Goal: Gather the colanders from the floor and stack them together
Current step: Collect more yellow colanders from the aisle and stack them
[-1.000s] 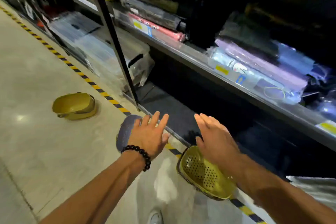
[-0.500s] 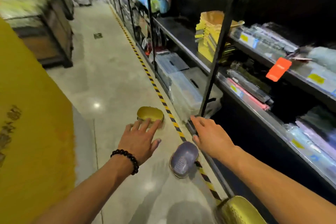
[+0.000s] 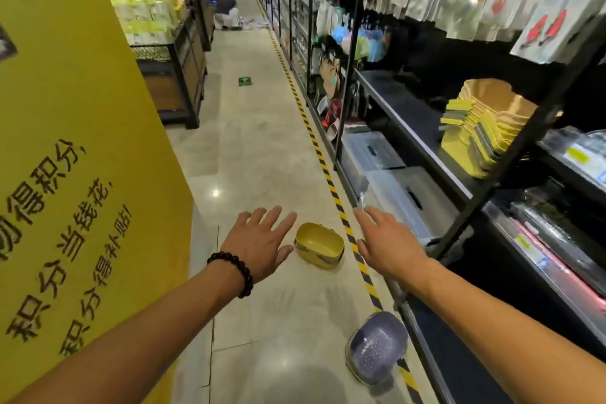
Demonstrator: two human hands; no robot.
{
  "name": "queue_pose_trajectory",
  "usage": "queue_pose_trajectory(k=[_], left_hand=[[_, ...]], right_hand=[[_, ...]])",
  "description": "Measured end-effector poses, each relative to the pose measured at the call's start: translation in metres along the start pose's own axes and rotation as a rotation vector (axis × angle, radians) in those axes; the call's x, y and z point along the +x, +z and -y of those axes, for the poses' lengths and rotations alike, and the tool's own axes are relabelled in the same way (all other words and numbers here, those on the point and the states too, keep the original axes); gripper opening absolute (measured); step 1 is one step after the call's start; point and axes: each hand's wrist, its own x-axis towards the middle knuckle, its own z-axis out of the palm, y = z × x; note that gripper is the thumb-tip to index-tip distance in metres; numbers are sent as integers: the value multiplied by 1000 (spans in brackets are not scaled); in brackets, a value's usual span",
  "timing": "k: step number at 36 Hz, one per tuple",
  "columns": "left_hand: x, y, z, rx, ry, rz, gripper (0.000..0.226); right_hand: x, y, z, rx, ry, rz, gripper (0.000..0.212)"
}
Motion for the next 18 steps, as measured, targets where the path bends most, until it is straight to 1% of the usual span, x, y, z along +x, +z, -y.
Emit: queue_pose_trajectory(k=[5, 9, 14, 18], left_hand=[[53, 29, 25, -5, -15, 46, 66], [110, 57, 46, 23, -8, 103, 66], [207, 79, 74, 80, 47, 183, 67], [292, 88, 88, 88, 31, 161, 66]], right_hand=[[72, 17, -20, 33, 3, 29, 67], [139, 35, -45, 6, -20, 58, 68], [218, 45, -94, 40, 18, 103, 68], [275, 52, -137, 46, 46, 113, 65]])
